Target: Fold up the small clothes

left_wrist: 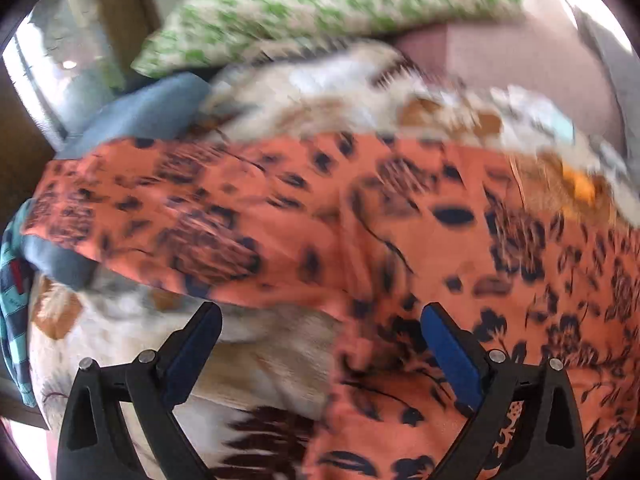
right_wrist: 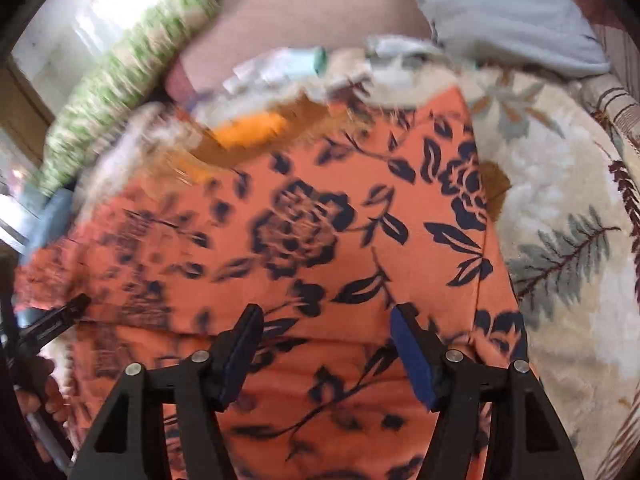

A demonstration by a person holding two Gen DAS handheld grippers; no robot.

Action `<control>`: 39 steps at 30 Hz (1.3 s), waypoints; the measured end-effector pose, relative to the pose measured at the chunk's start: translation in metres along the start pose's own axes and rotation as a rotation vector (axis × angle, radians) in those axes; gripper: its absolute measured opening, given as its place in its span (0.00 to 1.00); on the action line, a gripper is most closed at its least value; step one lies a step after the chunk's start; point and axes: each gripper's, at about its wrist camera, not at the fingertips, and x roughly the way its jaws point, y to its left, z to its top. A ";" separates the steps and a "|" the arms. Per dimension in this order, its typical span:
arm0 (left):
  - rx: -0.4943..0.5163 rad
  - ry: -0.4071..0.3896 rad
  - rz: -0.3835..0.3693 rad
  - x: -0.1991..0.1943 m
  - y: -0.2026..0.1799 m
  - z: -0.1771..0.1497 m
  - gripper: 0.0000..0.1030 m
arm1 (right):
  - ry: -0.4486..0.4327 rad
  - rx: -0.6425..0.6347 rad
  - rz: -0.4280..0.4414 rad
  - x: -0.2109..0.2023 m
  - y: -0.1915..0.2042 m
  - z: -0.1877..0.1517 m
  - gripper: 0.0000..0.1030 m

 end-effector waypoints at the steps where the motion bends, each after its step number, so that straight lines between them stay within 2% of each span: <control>1: -0.045 -0.023 0.006 -0.008 0.015 0.002 0.97 | -0.028 0.012 0.045 -0.009 -0.001 -0.007 0.67; 5: -0.285 -0.068 0.021 -0.030 0.089 -0.004 0.97 | -0.086 0.037 0.164 -0.042 0.007 -0.012 0.67; 7: -0.431 -0.058 0.035 -0.031 0.128 -0.010 0.97 | -0.113 0.014 0.213 -0.050 0.021 -0.012 0.67; 9: -0.534 -0.024 0.021 -0.025 0.160 -0.014 0.97 | -0.154 -0.043 0.209 -0.066 0.033 -0.016 0.67; 11: -0.593 0.029 -0.035 -0.013 0.183 -0.016 0.97 | -0.160 -0.068 0.214 -0.073 0.041 -0.016 0.67; 15: -0.709 0.107 -0.109 0.018 0.209 -0.008 0.97 | -0.120 -0.011 0.286 -0.069 0.038 -0.008 0.67; 18: -0.810 0.160 -0.218 0.042 0.217 0.002 0.97 | -0.146 -0.008 0.290 -0.078 0.032 -0.005 0.67; 19: -0.846 0.170 -0.240 0.045 0.219 0.003 0.94 | -0.160 -0.016 0.281 -0.078 0.031 -0.004 0.67; 21: -0.921 0.147 -0.249 0.048 0.224 0.005 0.84 | -0.183 -0.020 0.271 -0.080 0.029 -0.002 0.67; 23: -0.959 0.131 -0.245 0.050 0.228 0.008 0.63 | -0.185 -0.007 0.284 -0.077 0.028 -0.001 0.67; 24: -0.972 0.123 -0.251 0.051 0.231 0.010 0.40 | -0.180 -0.003 0.286 -0.075 0.026 0.000 0.67; 25: -0.988 0.121 -0.257 0.053 0.236 0.011 0.25 | -0.178 -0.001 0.286 -0.073 0.026 0.001 0.67; 28: -1.060 0.075 -0.259 0.046 0.246 0.008 0.11 | -0.174 -0.001 0.283 -0.069 0.025 0.003 0.67; 32: -0.976 -0.053 -0.241 0.016 0.239 0.027 0.07 | -0.184 0.010 0.276 -0.068 0.015 0.006 0.67; 35: -0.806 -0.155 -0.200 -0.019 0.211 0.054 0.06 | -0.186 0.043 0.258 -0.067 -0.001 0.007 0.67; 37: -0.675 -0.226 -0.204 -0.049 0.181 0.069 0.06 | -0.191 0.071 0.243 -0.066 -0.014 0.007 0.67; 39: -0.496 -0.296 -0.188 -0.083 0.138 0.080 0.06 | -0.200 0.109 0.223 -0.067 -0.031 0.008 0.67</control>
